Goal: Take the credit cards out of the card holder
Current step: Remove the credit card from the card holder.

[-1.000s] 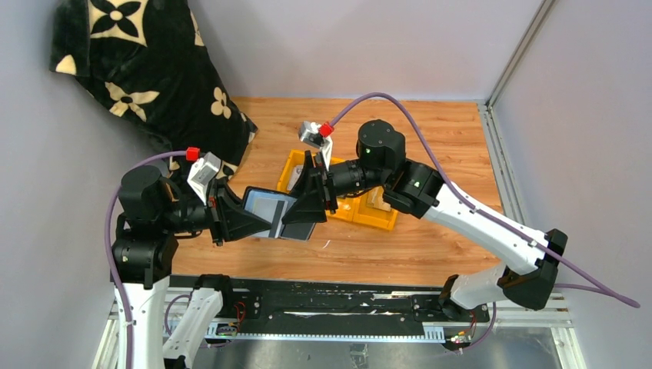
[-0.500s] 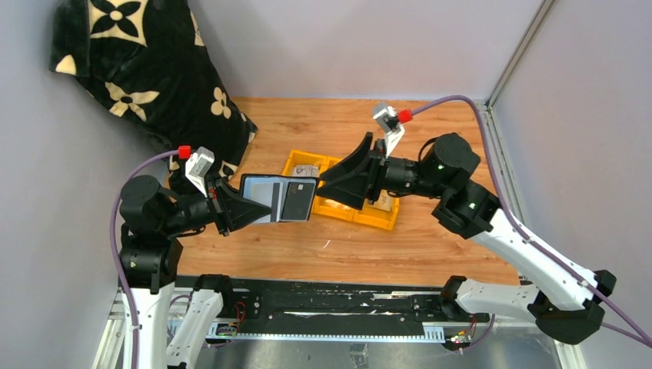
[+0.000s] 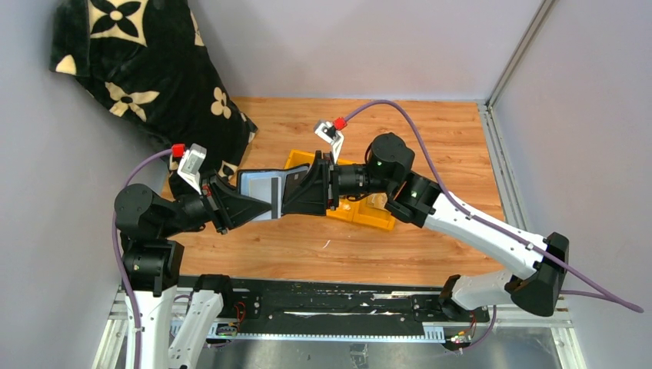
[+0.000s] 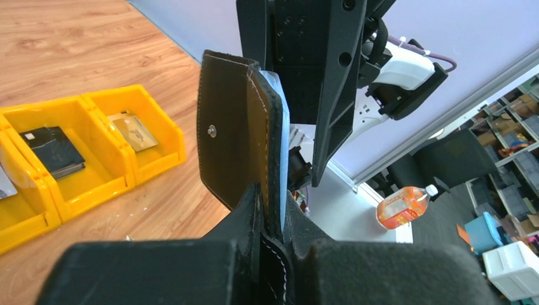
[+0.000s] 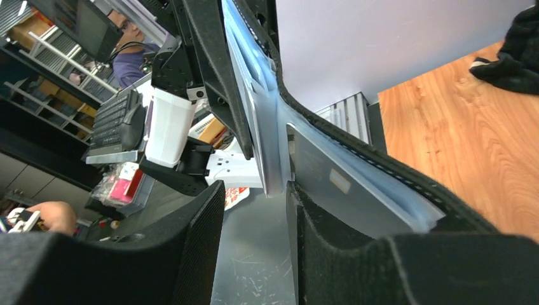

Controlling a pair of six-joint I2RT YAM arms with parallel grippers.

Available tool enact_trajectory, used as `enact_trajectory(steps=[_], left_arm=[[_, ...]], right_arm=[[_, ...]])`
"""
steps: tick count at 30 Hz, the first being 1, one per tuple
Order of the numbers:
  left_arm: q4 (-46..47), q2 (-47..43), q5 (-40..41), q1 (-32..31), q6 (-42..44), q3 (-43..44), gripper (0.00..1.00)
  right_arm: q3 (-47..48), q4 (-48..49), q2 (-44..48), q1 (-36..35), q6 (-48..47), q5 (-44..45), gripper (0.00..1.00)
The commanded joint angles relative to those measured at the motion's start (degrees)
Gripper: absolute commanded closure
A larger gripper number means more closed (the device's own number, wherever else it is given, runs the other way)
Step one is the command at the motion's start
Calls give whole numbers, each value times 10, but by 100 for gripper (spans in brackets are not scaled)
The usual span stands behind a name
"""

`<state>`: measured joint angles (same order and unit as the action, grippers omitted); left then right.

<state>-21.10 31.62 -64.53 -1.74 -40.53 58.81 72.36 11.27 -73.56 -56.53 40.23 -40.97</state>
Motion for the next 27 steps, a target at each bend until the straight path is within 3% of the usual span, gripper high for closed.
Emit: enact_trajectory(steps=[1, 7, 12, 17, 24, 27], left_arm=[[28, -6, -25, -2, -23, 10, 100], [47, -12, -35, -2, -35, -4, 100], [15, -16, -31, -2, 6, -18, 99], [-70, -3, -19, -2, 86, -11, 80], [-72, 6, -25, -3, 83, -11, 65], [-52, 4, -41, -2, 62, -10, 63]], right_arm=[[4, 49, -17, -5, 27, -20, 57], [25, 50, -40, -5, 33, -15, 62], [43, 49, -56, -5, 37, -17, 73], [39, 53, -51, -6, 33, -22, 85], [12, 62, -38, -6, 32, -25, 98], [0, 64, -32, -6, 31, -26, 100]])
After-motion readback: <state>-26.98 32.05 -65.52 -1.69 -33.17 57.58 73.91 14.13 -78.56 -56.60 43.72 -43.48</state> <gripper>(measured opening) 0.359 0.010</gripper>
